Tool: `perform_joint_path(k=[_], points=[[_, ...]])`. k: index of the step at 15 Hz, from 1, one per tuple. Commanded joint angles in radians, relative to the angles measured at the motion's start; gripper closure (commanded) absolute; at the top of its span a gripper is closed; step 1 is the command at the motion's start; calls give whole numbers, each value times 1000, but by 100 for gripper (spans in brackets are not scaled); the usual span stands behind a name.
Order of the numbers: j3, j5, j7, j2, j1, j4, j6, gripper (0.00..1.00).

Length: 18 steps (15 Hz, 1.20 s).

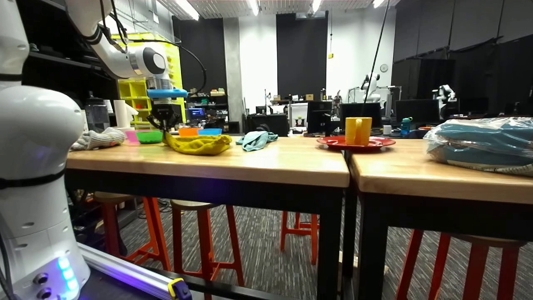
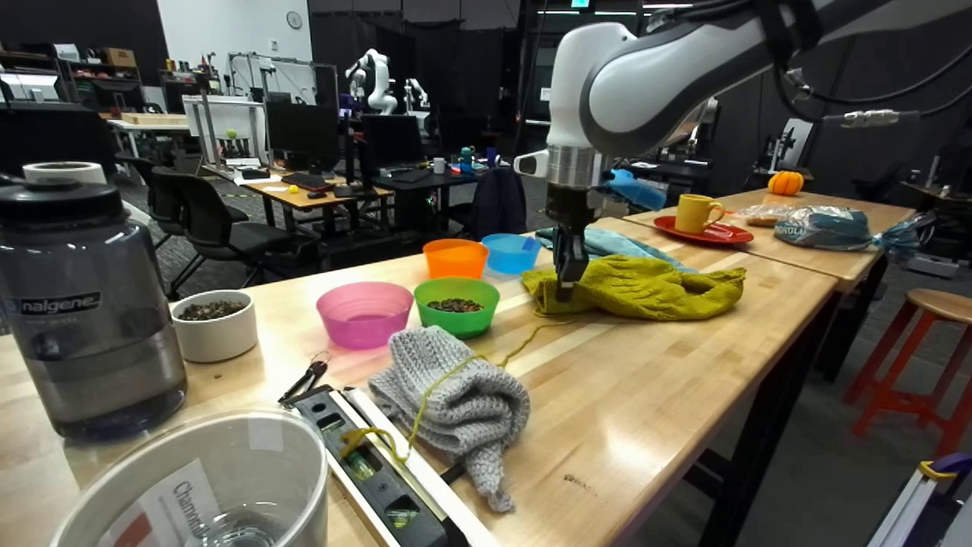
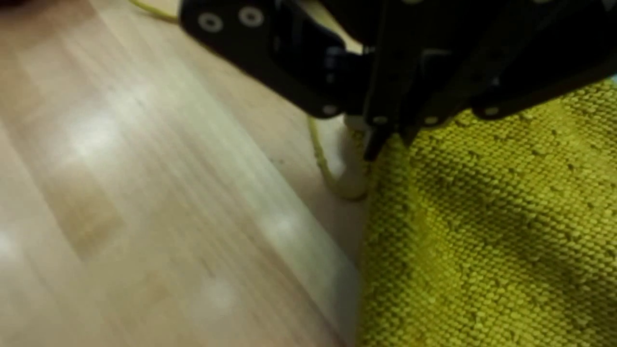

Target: Unfold the yellow cloth and move it to the left.

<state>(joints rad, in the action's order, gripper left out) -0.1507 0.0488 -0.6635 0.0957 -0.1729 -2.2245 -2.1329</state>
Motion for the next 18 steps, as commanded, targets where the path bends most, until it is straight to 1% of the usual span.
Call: perform_joint_path(k=[1, 5, 8, 9, 10, 12, 15, 17, 18], points=[[-15, -99, -105, 64, -45, -30, 57, 99], [-32, -173, -233, 80, -91, -55, 101, 99], [-42, -190, -305, 79, -109, -69, 135, 99], [-45, -189, -315, 78, -111, -71, 144, 70], [-46, -181, -321, 80, -111, -73, 150, 68], [-44, -176, -330, 90, -106, -72, 158, 59], [-20, -224, -390, 116, -98, -63, 179, 38], [-8, -212, -379, 142, -87, -60, 196, 25], [-7, -168, -343, 154, -77, -59, 211, 17]])
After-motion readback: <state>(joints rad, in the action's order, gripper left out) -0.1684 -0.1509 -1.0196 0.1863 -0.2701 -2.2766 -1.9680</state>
